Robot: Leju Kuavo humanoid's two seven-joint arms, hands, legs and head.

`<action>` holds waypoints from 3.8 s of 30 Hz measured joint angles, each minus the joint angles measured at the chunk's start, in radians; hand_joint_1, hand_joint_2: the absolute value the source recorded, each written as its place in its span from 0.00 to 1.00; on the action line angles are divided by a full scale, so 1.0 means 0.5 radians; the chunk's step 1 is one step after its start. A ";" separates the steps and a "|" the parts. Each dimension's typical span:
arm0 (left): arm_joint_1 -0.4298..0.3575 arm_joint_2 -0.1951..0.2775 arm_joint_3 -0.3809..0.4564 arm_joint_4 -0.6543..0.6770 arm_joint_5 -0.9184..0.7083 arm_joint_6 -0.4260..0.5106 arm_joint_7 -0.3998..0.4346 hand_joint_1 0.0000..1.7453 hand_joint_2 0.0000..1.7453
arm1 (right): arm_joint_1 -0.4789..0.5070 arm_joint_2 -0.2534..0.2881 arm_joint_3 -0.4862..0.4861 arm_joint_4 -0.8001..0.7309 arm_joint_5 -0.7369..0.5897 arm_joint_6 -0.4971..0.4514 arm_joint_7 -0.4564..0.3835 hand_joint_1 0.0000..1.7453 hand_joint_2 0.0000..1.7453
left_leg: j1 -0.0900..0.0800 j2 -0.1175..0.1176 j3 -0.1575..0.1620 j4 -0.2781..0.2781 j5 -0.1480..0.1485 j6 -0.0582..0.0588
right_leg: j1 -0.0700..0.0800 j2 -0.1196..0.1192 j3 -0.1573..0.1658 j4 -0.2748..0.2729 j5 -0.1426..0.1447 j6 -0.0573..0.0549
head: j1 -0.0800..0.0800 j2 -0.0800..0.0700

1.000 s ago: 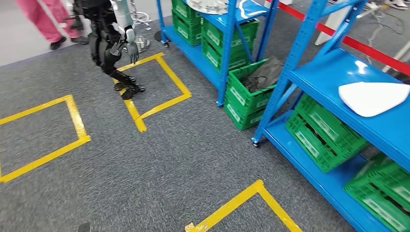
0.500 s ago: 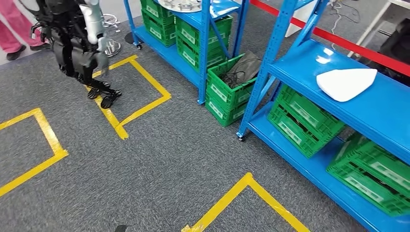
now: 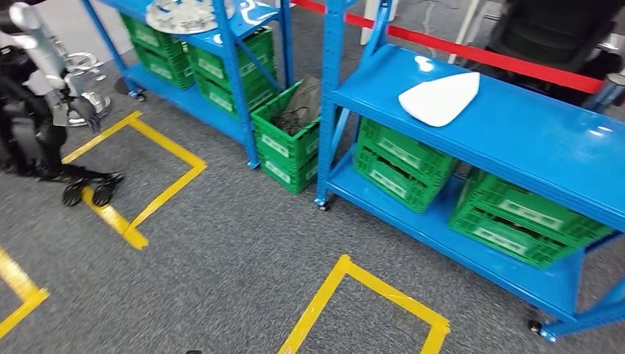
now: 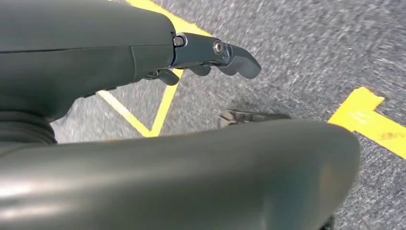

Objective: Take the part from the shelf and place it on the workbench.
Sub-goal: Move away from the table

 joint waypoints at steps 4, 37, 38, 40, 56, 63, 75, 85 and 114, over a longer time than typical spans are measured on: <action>-0.014 0.006 -0.034 0.006 -0.001 0.007 0.015 0.00 0.00 | 0.002 0.019 0.019 0.005 -0.027 0.058 0.023 0.00 0.00 | 0.010 -0.160 0.167 -0.370 0.122 0.021 | -0.011 0.104 -0.032 0.032 -0.022 0.043 | -0.011 0.000; -0.061 0.029 -0.161 0.018 0.121 0.017 0.004 0.00 0.00 | 0.005 0.045 0.068 0.031 -0.134 0.032 0.001 0.00 0.00 | 0.002 -0.108 0.199 -0.411 0.132 0.059 | -0.035 0.128 -0.078 0.018 0.009 0.089 | -0.035 0.000; -0.064 0.028 -0.163 0.017 0.132 0.018 -0.002 0.00 0.00 | 0.007 0.045 0.072 0.032 -0.137 0.029 0.001 0.00 0.00 | 0.006 -0.085 0.211 -0.424 0.138 0.070 | -0.032 0.098 -0.094 0.036 -0.002 0.099 | -0.031 0.000; -0.067 0.028 -0.166 0.017 0.159 0.023 -0.014 0.00 0.00 | 0.005 0.043 0.077 0.033 -0.146 0.024 0.001 0.00 0.00 | 0.012 -0.031 0.226 -0.447 0.146 0.089 | -0.029 -0.027 -0.172 0.195 -0.091 0.113 | -0.002 0.000; -0.071 0.035 -0.169 0.022 0.236 0.040 -0.001 0.00 0.00 | 0.006 0.037 0.108 0.034 -0.162 0.026 -0.017 0.00 0.00 | -0.006 0.141 0.244 -0.423 0.075 0.074 | -0.024 -0.198 -0.038 0.026 -0.010 0.102 | 0.010 0.000; -0.071 0.036 -0.174 0.023 0.229 0.052 0.017 0.00 0.00 | 0.005 0.037 0.127 0.035 -0.162 0.032 -0.016 0.00 0.00 | -0.003 0.141 0.253 -0.441 0.078 0.040 | -0.022 -0.198 -0.036 0.028 -0.016 0.089 | -0.007 0.000; -0.073 0.042 -0.175 0.024 0.286 0.066 -0.017 0.00 0.00 | 0.007 0.038 0.144 0.037 -0.166 0.037 -0.016 0.00 0.00 | 0.021 0.141 0.344 -0.557 0.142 0.086 | -0.056 -0.184 -0.266 0.493 -0.203 0.157 | 0.024 0.000; -0.080 0.044 -0.176 0.024 0.308 0.080 -0.019 0.00 0.00 | 0.005 0.042 0.158 0.040 -0.170 0.043 -0.020 0.00 0.00 | 0.050 0.130 0.309 -0.404 0.013 -0.041 | -0.068 -0.184 -0.100 0.093 -0.007 0.095 | 0.026 0.000; -0.078 0.041 -0.177 0.026 0.345 0.069 -0.041 0.00 0.00 | -0.003 0.037 0.191 0.040 -0.195 0.038 -0.024 0.00 0.00 | -0.027 0.048 0.246 -0.398 0.057 0.060 | -0.007 -0.167 -0.075 0.064 -0.009 0.077 | 0.004 0.000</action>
